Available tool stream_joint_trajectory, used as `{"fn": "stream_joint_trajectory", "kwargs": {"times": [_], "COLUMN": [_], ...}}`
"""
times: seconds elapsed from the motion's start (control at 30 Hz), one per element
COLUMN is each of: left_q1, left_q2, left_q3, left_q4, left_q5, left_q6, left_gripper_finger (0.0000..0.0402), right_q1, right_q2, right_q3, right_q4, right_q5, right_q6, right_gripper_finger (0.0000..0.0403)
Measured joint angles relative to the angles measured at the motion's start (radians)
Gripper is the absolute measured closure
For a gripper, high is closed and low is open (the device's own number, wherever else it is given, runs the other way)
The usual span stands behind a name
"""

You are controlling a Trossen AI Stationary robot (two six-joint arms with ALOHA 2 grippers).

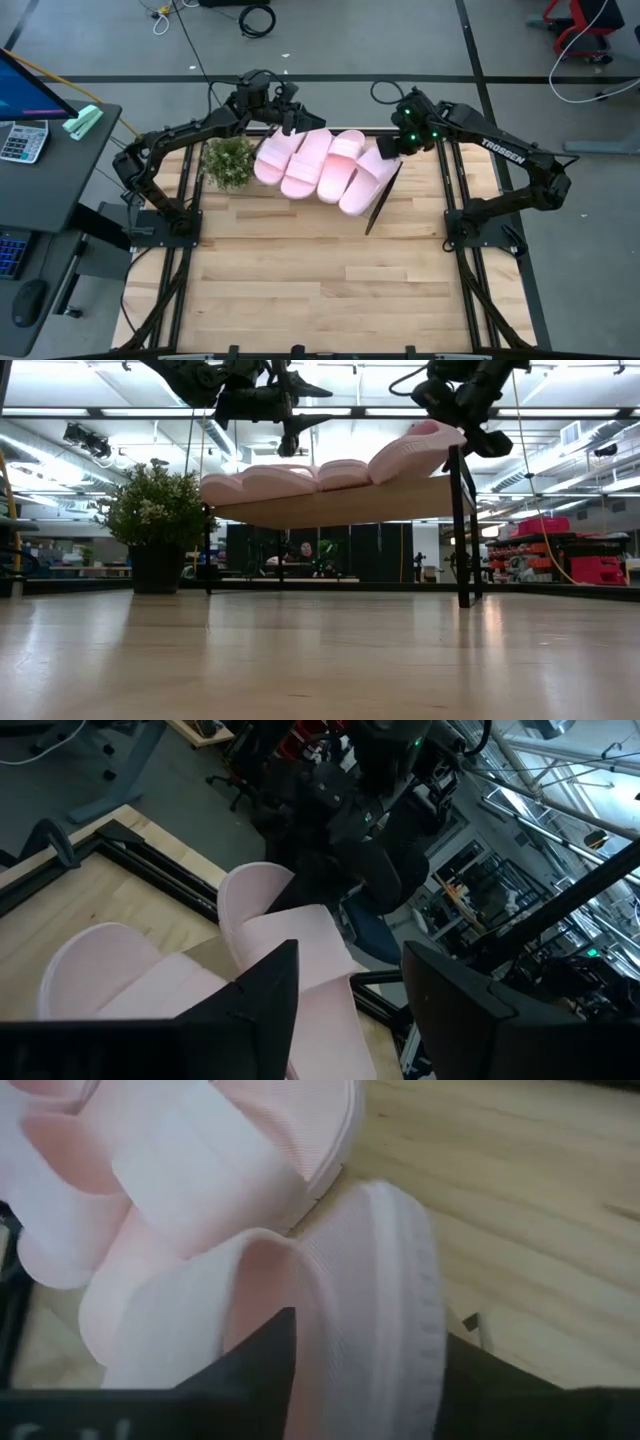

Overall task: Pick and place slides into the shelf
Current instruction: Put the pink slide on the shelf

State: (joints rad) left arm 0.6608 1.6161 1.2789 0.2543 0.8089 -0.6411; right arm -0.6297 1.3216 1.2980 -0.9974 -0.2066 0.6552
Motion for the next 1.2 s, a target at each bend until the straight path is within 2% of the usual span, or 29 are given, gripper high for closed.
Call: {"fn": "stream_joint_trajectory", "kwargs": {"times": [0.2,0.53,0.7,1.03,1.2], "left_q1": [-0.004,-0.004,-0.004,-0.004,-0.01], "left_q2": [0.0,0.0,0.0,0.0,0.0], "left_q3": [0.0,0.0,0.0,0.0,0.0], "left_q4": [0.0,0.0,0.0,0.0,0.0], "left_q5": [0.0,0.0,0.0,0.0,0.0], "left_q6": [0.002,0.002,0.002,0.001,0.001], "left_gripper_finger": [0.0217,0.0215,0.0217,0.0214,0.0217], "right_q1": [0.002,0.003,0.003,0.002,0.002], "right_q2": [0.0,0.0,0.0,0.003,0.029], "right_q3": [0.0,0.0,0.0,0.0,0.0], "right_q4": [0.0,0.008,0.013,0.03,0.029], "right_q5": [0.009,0.036,0.05,0.077,0.085], "right_q6": [-0.108,-0.256,-0.306,-0.436,-0.45], "right_gripper_finger": [0.0222,0.0263,0.0267,0.0247,0.0221]}}
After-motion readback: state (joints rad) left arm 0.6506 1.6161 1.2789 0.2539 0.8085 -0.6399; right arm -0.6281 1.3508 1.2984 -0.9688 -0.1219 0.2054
